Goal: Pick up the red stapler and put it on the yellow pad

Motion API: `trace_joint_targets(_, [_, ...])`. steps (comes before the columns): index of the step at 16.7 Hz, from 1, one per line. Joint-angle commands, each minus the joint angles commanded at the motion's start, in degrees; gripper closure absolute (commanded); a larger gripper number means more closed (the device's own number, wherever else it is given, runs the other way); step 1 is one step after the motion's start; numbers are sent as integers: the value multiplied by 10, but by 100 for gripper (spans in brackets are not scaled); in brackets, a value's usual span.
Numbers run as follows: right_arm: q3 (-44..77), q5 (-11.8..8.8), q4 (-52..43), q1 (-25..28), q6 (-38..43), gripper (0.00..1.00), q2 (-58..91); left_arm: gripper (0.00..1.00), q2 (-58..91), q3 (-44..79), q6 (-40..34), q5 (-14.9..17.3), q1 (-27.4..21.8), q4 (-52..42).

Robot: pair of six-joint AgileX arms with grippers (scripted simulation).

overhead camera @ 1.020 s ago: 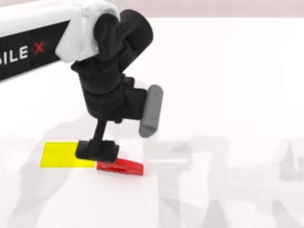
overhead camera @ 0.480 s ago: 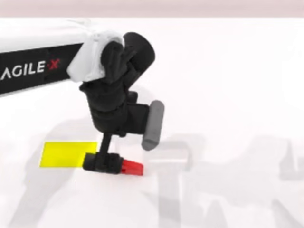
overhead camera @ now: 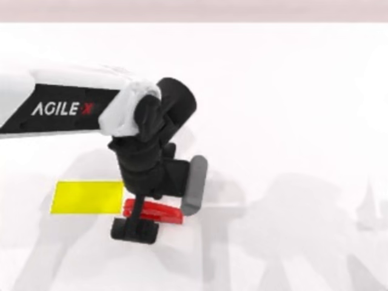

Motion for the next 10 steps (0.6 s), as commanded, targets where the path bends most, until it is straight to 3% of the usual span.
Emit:
trace_joint_targets(2, [0, 0, 0, 0, 0, 0, 0, 0, 0, 0, 0, 0, 0, 0])
trace_joint_targets(10, [0, 0, 0, 0, 0, 0, 0, 60, 0, 0, 0, 0, 0, 0])
